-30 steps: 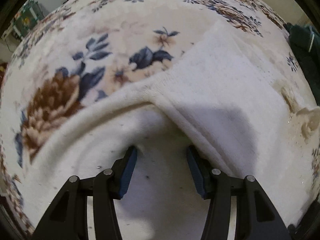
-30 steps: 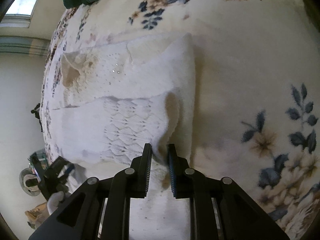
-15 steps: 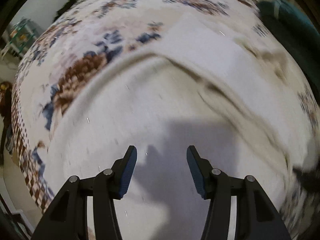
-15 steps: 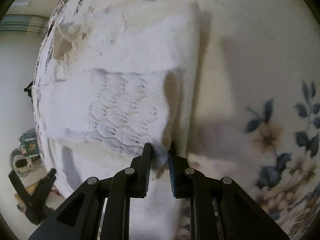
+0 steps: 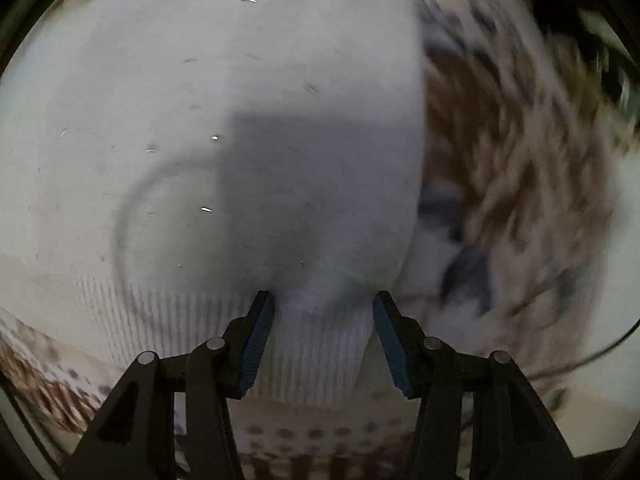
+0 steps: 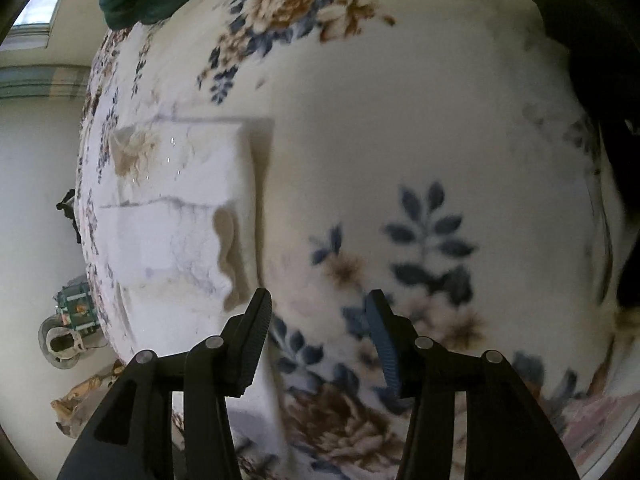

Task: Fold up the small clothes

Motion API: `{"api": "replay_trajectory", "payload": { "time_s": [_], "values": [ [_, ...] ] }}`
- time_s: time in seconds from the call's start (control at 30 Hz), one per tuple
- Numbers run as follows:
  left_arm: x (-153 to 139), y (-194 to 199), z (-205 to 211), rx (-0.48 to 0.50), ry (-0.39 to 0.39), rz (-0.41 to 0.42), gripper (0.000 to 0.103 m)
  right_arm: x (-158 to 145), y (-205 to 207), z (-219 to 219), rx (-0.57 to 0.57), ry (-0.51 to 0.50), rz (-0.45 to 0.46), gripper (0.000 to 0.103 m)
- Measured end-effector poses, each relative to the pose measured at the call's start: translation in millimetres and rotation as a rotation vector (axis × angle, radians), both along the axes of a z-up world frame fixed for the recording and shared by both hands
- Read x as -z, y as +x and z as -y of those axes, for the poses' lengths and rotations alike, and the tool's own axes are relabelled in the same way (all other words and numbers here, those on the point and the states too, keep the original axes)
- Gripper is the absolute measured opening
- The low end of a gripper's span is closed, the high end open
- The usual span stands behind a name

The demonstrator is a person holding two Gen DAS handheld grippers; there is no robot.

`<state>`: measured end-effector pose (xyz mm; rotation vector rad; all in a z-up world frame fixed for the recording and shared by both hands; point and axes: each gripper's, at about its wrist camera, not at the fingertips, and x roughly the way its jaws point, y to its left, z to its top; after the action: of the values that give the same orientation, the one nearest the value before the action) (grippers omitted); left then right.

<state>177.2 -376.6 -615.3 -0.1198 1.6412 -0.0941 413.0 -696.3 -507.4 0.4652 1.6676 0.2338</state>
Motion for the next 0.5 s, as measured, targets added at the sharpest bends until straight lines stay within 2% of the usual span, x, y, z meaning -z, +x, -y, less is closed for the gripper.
{"api": "replay_trajectory", "payload": {
  "time_s": [0.07,0.13,0.17,0.27,0.37,0.43,0.47,0.5],
  "values": [
    [-0.9,-3.3,11.8,0.057,0.059,0.076,0.049,9.8,16.8,1.1,0.017,0.04,-0.003,0.052],
    [-4.0,-8.8,14.2,0.09,0.104,0.17,0.026,20.0,32.8,-5.0,0.04,0.093,-0.002,0.052],
    [-4.7,-10.8,14.4,0.1,0.108,0.188,0.012,29.6,45.4,-11.1,0.064,0.139,-0.007,0.052],
    [-14.4,-14.2,6.8,0.078,0.088,0.232,0.007,53.8,72.5,-27.6,0.114,0.215,-0.013,0.052],
    [-28.5,-14.0,-7.4,0.042,0.055,0.25,0.006,85.6,90.7,-43.4,0.159,0.26,-0.067,0.051],
    [-42.4,-13.4,-22.7,-0.016,0.026,0.261,0.006,94.2,93.4,-52.0,0.167,0.263,-0.075,0.027],
    [-47.9,-14.1,-30.2,-0.043,0.007,0.266,0.006,93.1,93.1,-54.9,0.175,0.259,-0.055,0.008],
    [-56.6,-15.2,-37.2,-0.076,-0.005,0.276,0.006,89.8,93.3,-57.2,0.177,0.249,-0.046,0.008]
  ]
}}
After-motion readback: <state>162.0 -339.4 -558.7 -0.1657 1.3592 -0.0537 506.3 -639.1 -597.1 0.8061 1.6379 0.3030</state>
